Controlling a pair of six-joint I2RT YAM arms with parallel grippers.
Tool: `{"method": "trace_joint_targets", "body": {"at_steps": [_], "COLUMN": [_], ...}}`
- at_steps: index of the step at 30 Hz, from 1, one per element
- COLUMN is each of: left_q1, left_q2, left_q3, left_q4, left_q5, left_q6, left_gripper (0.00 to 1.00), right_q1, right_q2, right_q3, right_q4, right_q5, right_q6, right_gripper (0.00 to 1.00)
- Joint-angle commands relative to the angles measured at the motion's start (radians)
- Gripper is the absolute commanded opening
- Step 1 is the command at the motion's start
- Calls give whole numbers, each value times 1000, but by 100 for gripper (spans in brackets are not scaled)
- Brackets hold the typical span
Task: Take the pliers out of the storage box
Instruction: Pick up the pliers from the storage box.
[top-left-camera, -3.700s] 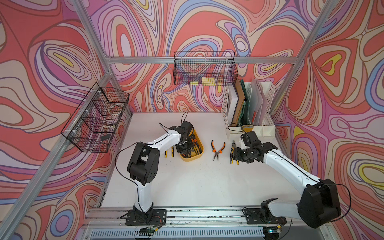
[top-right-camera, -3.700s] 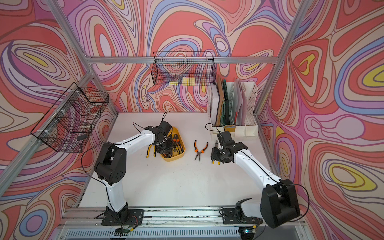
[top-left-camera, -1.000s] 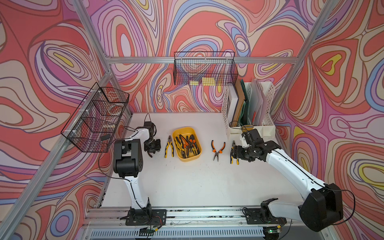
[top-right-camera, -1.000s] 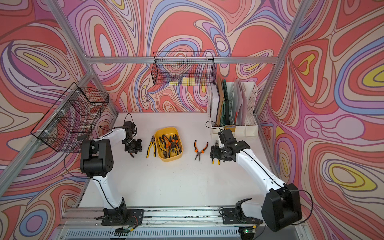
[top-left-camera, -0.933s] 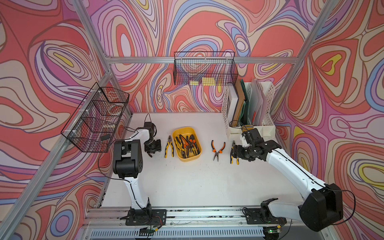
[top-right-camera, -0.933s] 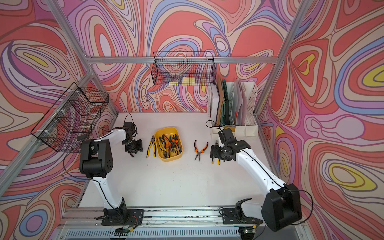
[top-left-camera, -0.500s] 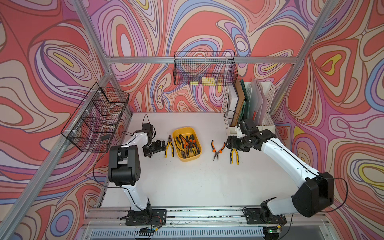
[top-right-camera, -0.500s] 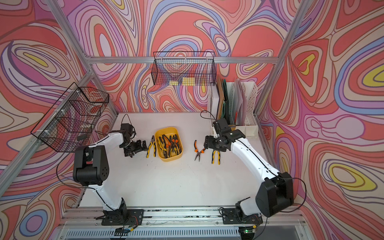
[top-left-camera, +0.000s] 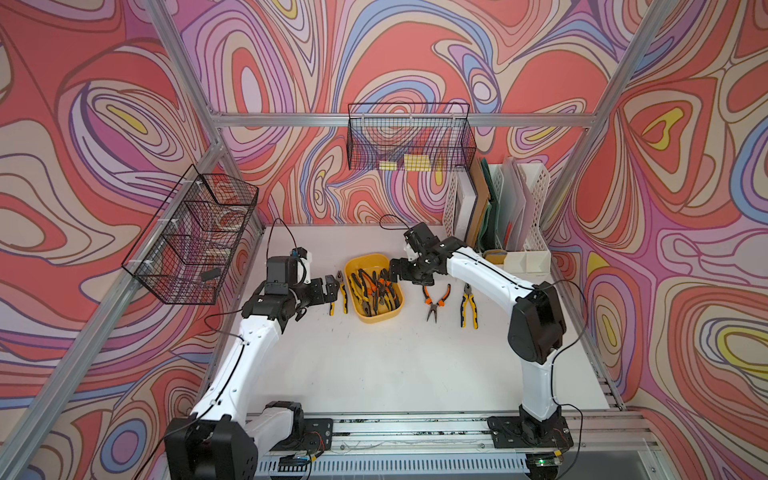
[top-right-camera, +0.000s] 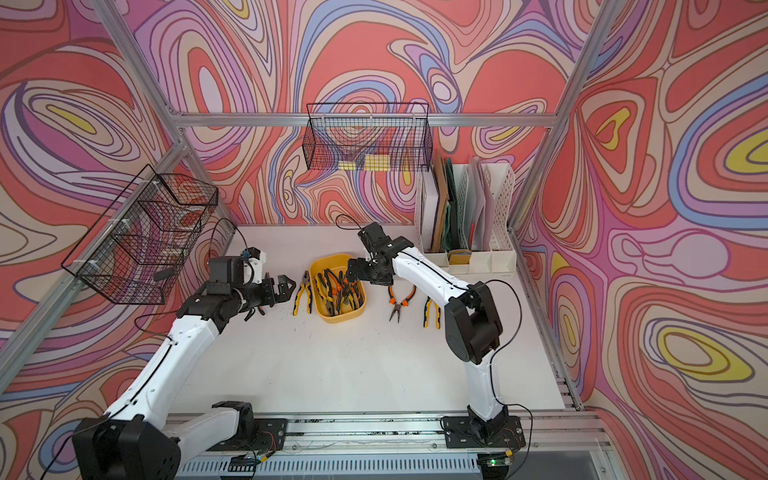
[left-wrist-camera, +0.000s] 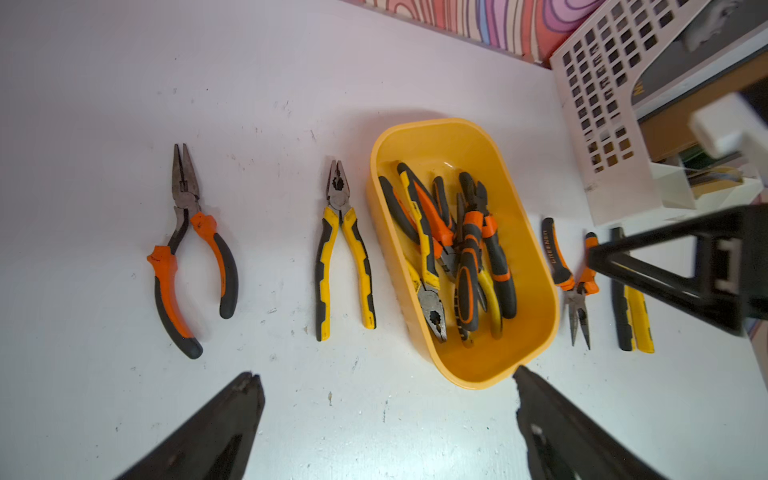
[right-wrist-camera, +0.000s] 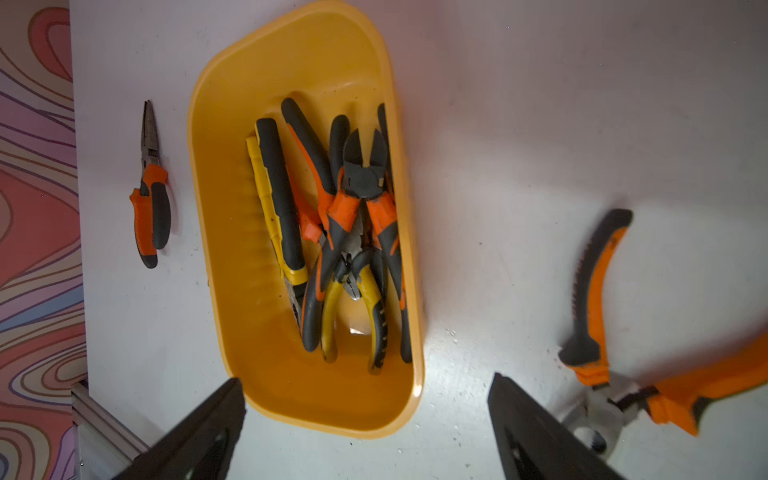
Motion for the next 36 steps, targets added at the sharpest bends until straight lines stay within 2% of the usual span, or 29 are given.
{"method": "trace_joint_targets", "body": {"at_steps": [1,7,11,18,22,24,30,36], "left_q1": [-5,-9,-9,-8,-9,-9,-10,-11], "left_q2": [-66,-241,-318,-298,-285,-287,-284,-278], "left_q3": [-52,-146,-177,-182,-179,-179,-181,-180], "left_q4": [53,109,139,134,134,136,133,129], "left_q5": [62,146,169,184,189,188,184,181], "left_q6": [-20,-14,-29,-52,-52,-54,-58,-60], "left_gripper": [100,99,99,97,96,96,95,94], "right_q1": [25,71,91,117,124,127,133,134], "right_q2": [95,250,305,364,400,416,437,410], "right_q3": [109,260,298,343,373,389,414,418], "right_q4": [-19,-71,-87,-114,-133,-141,-172,-200], "right_q5": [-30,-31,-27,-12,-4,-2,18,65], "right_q6": [24,32,43,55,53,49,38,24], "right_gripper": [93,88,85,79,72,65,30,10]}}
